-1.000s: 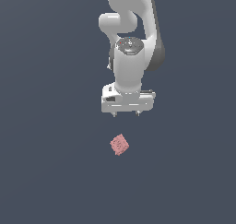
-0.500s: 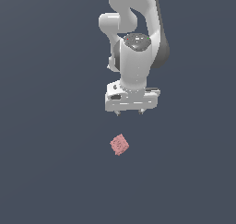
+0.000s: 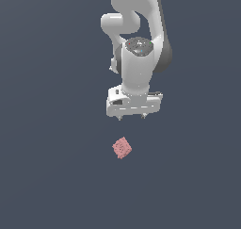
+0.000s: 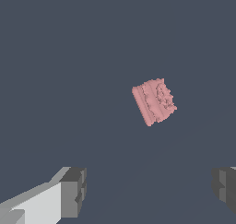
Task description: Pick up the object and move it to a goal position.
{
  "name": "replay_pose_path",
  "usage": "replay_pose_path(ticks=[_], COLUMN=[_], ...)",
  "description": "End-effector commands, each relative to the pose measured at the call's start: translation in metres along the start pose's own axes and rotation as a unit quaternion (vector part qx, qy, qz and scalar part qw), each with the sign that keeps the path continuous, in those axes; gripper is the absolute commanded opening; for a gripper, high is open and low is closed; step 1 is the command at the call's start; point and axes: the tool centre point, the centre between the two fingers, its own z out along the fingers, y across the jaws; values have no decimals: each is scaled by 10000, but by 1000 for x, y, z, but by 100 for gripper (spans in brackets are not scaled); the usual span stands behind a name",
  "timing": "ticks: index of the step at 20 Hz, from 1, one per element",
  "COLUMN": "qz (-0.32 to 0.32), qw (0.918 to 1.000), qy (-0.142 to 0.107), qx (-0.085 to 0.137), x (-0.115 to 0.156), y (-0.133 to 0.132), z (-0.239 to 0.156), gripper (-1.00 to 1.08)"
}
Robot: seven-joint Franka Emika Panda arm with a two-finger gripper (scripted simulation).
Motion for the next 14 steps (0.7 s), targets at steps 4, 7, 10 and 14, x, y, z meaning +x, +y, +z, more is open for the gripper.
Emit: replay_pose_path(ticks=[4,7,10,14], qz=[-323,-582,-897,-1347], qw=[9995,9983,9959,9907], qy=[-43,-76,-115,-170], qx=[-12,-16,-14,-1], x=[11,19,29,41], y=[6,11,18,28], z=[13,25,39,61], gripper=[100,100,100,100])
